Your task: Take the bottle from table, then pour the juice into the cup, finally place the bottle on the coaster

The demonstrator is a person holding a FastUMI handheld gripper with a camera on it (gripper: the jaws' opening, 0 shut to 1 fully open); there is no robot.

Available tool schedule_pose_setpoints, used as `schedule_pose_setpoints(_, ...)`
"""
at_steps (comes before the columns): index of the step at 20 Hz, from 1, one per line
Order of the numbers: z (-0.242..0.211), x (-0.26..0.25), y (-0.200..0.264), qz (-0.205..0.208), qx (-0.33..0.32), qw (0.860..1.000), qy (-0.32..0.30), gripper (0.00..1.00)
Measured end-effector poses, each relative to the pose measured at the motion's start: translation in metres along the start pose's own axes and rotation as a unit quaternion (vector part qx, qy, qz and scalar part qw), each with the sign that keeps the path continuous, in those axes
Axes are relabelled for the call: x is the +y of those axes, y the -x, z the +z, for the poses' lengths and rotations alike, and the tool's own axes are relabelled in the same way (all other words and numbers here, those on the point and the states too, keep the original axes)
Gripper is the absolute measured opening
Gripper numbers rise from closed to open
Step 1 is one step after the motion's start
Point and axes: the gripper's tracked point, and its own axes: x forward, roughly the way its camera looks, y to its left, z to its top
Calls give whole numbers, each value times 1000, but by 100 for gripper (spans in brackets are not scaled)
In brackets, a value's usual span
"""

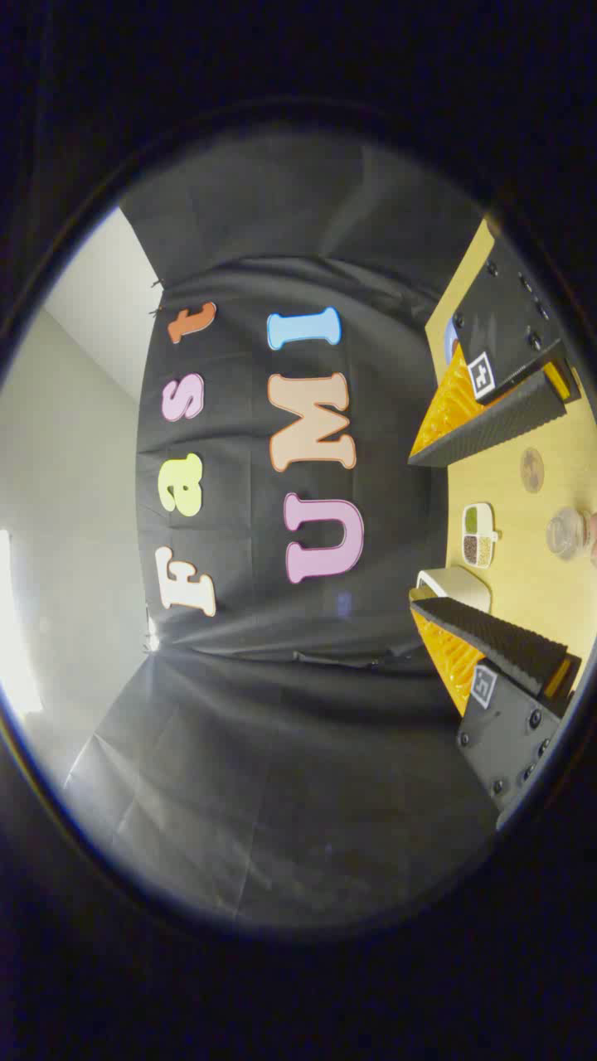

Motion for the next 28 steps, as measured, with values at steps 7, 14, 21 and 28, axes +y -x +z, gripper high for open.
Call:
schedule_pose_setpoints(7,-9,-6,-12,-29,5,1000,-4,99)
schedule_pose_setpoints(14,-34,-17,-4,-47,30,998,7,99)
schedule_pose_setpoints(21,-99,-14,9,-55,98,993,22,99)
schedule_pose_setpoints(28,-178,-8,13,-68,181,981,13,99)
